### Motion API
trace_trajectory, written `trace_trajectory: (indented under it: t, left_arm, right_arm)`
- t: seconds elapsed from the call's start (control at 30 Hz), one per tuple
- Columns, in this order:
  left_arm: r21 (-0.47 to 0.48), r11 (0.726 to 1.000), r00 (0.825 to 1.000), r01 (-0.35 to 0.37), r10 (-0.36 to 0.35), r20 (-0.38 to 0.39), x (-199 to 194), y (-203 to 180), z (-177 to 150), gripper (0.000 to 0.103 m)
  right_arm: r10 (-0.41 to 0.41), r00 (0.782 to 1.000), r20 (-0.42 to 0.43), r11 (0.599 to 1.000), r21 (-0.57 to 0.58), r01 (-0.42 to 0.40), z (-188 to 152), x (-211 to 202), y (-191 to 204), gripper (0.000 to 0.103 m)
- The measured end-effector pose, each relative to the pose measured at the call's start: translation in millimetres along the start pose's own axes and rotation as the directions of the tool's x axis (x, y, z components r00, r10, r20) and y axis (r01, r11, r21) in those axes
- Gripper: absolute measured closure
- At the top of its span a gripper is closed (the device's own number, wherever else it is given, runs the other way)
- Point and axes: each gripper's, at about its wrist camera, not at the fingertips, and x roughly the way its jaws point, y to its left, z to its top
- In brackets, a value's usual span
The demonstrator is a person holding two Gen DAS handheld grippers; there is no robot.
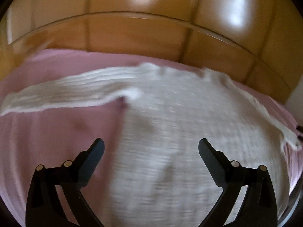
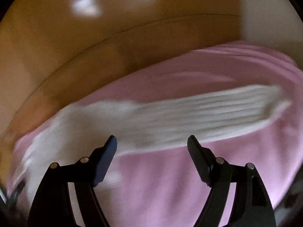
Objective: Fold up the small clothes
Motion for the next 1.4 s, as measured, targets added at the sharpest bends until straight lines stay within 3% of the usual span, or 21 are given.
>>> trace_trajectory:
  t: [0.13,0.27,0.37,0.43,0.5,0.57,0.6,0.63,0.7,0.77,0.83,0.87,0.93,1.0,1.2,1.33,1.37,1.4]
  left_arm:
    - [-0.153,0.988,0.999,-0.027,0.025,-0.02,-6,53,-2,0.005]
    - [-0.26,0.964,0.999,-0.05,0.048,-0.014,-18,100,-9,0.005]
    - [-0.402,0.913,0.998,-0.067,0.064,-0.022,-20,148,-8,0.005]
    - [-0.558,0.828,0.998,-0.062,0.051,-0.034,-17,190,-9,0.005]
    - [-0.674,0.739,1.0,0.012,-0.003,0.014,-15,224,-8,0.005]
    - [-0.73,0.683,0.999,0.033,-0.002,0.043,-12,244,-1,0.005]
    - [-0.739,0.673,0.999,0.034,0.006,0.051,-10,250,4,0.005]
    - [-0.74,0.671,0.998,0.03,0.021,0.059,-7,256,12,0.008]
    - [-0.733,0.68,0.997,-0.004,0.058,0.049,0,266,27,0.032]
    - [-0.733,0.68,0.997,-0.033,0.07,0.02,15,280,37,0.075]
    - [-0.716,0.696,0.997,-0.059,0.079,-0.005,22,286,40,0.098]
    - [-0.706,0.705,0.996,-0.063,0.084,-0.005,22,285,40,0.098]
    - [-0.63,0.764,0.986,-0.138,0.168,-0.012,11,277,42,0.099]
    - [-0.587,0.787,0.975,-0.19,0.223,-0.016,5,281,39,0.099]
    - [-0.566,0.79,0.963,-0.238,0.267,-0.032,-9,284,14,0.099]
    - [-0.567,0.785,0.962,-0.248,0.268,-0.049,-13,269,23,0.097]
    - [-0.568,0.787,0.964,-0.24,0.263,-0.043,-13,261,24,0.094]
    - [-0.546,0.812,0.973,-0.204,0.232,-0.018,-20,247,25,0.086]
  right_arm:
    - [0.146,0.981,-0.128,0.98,-0.119,-0.162,-35,23,78,0.025]
    - [0.169,0.965,-0.201,0.959,-0.193,-0.208,-79,40,132,0.023]
    - [0.153,0.969,-0.195,0.954,-0.227,-0.197,-104,44,152,0.014]
    - [0.134,0.974,-0.182,0.956,-0.235,-0.176,-110,48,155,0.011]
    - [0.114,0.982,-0.152,0.954,-0.258,-0.151,-116,48,157,0.011]
    - [0.1,0.987,-0.124,0.95,-0.284,-0.132,-123,47,157,0.01]
    - [0.093,0.989,-0.116,0.949,-0.29,-0.124,-124,51,162,0.01]
    - [0.086,0.99,-0.11,0.948,-0.296,-0.115,-123,53,168,0.01]
    - [0.073,0.992,-0.106,0.947,-0.304,-0.102,-122,52,168,0.009]
    - [0.064,0.993,-0.096,0.946,-0.312,-0.092,-121,53,170,0.008]
    - [0.053,0.995,-0.09,0.943,-0.322,-0.08,-122,53,171,0.007]
    - [0.045,0.995,-0.091,0.943,-0.325,-0.072,-122,53,172,0.007]
    - [0.042,0.995,-0.092,0.945,-0.32,-0.07,-122,55,174,0.006]
    - [0.04,0.995,-0.087,0.944,-0.324,-0.066,-122,55,175,0.005]
    - [0.045,0.995,-0.086,0.939,-0.336,-0.072,-122,57,174,0.002]
    - [0.062,0.994,-0.088,0.942,-0.325,-0.087,-120,56,169,0.002]
    - [0.064,0.994,-0.089,0.942,-0.323,-0.09,-119,55,168,0.002]
    - [0.068,0.993,-0.095,0.944,-0.317,-0.095,-116,52,167,0.002]
